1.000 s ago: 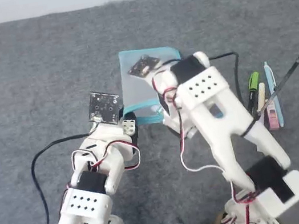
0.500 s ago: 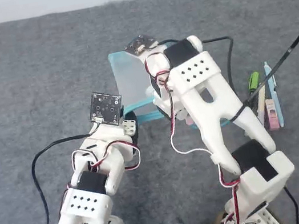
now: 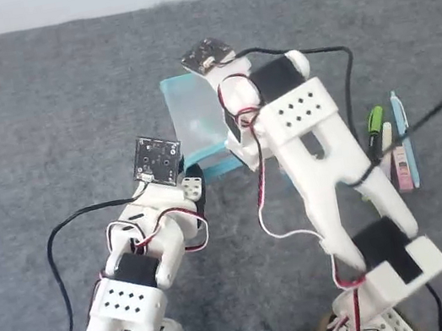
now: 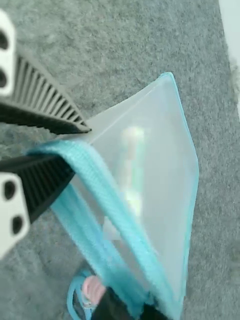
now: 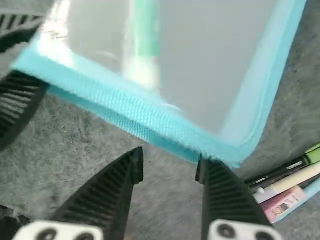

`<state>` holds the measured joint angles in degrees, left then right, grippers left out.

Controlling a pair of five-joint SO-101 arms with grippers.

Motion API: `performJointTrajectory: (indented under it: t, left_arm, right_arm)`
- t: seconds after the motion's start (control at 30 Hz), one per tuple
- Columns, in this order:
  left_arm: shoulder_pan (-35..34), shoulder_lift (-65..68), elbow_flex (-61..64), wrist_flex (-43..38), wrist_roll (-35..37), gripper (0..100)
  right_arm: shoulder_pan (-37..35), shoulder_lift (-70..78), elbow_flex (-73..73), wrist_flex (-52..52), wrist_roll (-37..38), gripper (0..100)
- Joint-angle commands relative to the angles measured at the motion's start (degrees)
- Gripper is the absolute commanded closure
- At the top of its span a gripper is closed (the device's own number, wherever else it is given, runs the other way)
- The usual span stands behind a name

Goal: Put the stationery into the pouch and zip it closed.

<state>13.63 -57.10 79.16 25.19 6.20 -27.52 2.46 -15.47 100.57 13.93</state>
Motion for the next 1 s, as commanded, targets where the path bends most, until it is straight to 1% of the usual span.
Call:
performJointTrajectory:
  t: [0.0, 0.13, 0.23, 0.37, 0.47, 0.57, 0.73, 0.83, 0.97]
  left_arm:
    - [1.0, 0.0, -2.8, -1.7, -0.7, 99]
    - [0.9, 0.0, -2.8, -1.6, -0.7, 99]
    - [0.5, 0.0, -2.6, -1.6, -0.7, 99]
    - [0.5, 0.0, -2.0, -1.6, -0.8, 99]
    - [0.4, -0.1, -1.9, -1.6, -0.8, 99]
    - [0.4, -0.1, -1.9, -1.6, -0.8, 99]
    - [0.4, -0.1, -1.8, -1.6, -0.8, 99]
    - [0.4, -0.1, -1.8, -1.6, -0.8, 99]
    - [0.4, -0.1, -1.4, -1.6, -0.8, 99]
  right_arm:
    - [0.1, -7.3, -3.4, 2.0, 1.5, 80.9]
    - [0.7, -11.7, -3.2, 2.1, 1.5, 81.0]
    - [4.0, -13.9, -3.1, 2.1, 1.5, 81.1]
    - [12.1, -14.9, -1.2, 2.2, 1.5, 81.1]
    - [18.9, -14.5, 4.0, 1.5, 2.1, 81.1]
    - [24.8, -13.8, 11.7, -0.3, 6.5, 80.9]
    - [36.6, -11.1, 22.2, -8.4, 11.9, 80.8]
    - [42.9, -8.5, 24.3, -12.3, 14.0, 80.8]
    - [48.8, -4.0, 24.1, -15.0, 18.3, 81.0]
